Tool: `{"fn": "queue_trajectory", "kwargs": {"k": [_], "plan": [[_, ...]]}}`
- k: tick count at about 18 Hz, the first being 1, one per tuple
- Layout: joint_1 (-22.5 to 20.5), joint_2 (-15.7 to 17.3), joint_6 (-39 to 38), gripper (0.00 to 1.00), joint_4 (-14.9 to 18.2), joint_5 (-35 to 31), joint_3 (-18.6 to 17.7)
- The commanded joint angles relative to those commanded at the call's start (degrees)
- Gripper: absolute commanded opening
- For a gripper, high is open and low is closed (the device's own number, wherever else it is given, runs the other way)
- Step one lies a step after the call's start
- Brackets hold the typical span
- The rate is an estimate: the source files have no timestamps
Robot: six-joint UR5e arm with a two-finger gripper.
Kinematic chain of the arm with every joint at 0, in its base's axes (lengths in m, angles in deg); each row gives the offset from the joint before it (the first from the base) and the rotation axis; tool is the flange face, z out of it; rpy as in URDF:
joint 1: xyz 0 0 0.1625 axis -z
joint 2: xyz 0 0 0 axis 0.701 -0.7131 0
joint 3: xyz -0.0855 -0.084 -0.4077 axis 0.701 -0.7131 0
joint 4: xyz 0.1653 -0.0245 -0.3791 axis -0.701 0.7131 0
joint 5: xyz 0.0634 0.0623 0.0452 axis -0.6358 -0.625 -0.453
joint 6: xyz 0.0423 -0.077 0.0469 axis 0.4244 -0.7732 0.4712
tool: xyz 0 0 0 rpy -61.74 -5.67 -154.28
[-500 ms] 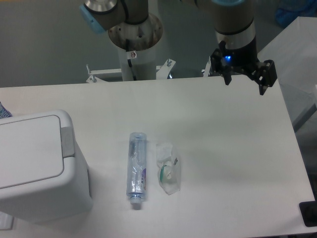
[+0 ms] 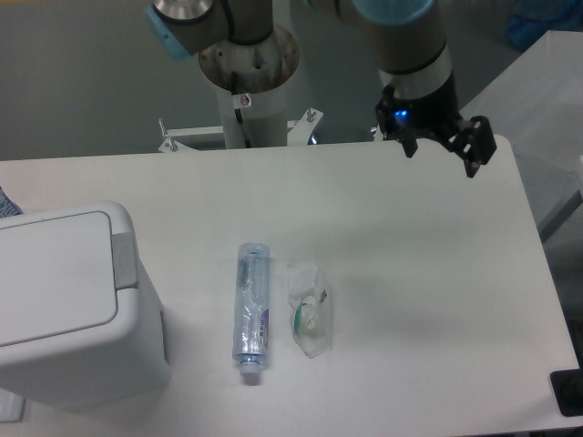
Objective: Open the trash can
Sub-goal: 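Lift the open gripper slightly above the table, then move the open gripper across the table toward the trash can lid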
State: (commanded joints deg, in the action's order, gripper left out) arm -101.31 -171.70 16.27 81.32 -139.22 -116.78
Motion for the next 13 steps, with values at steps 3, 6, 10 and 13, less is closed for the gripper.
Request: {"fn": "queue_trajectory", "kwargs": {"k": [3,6,10,13], "plan": [[2.81,-1.23,-12.02,1.00,0.00,0.09,0.87],[6.59,-4.30,-25.56,1.00,0.00,0.09,4.03],[9.50,-7.90,-35.34,1.00,0.09,0.09,7.82],[12.56,-8.79,-44.03,1.00,-0.09,0.70,9.05]]}}
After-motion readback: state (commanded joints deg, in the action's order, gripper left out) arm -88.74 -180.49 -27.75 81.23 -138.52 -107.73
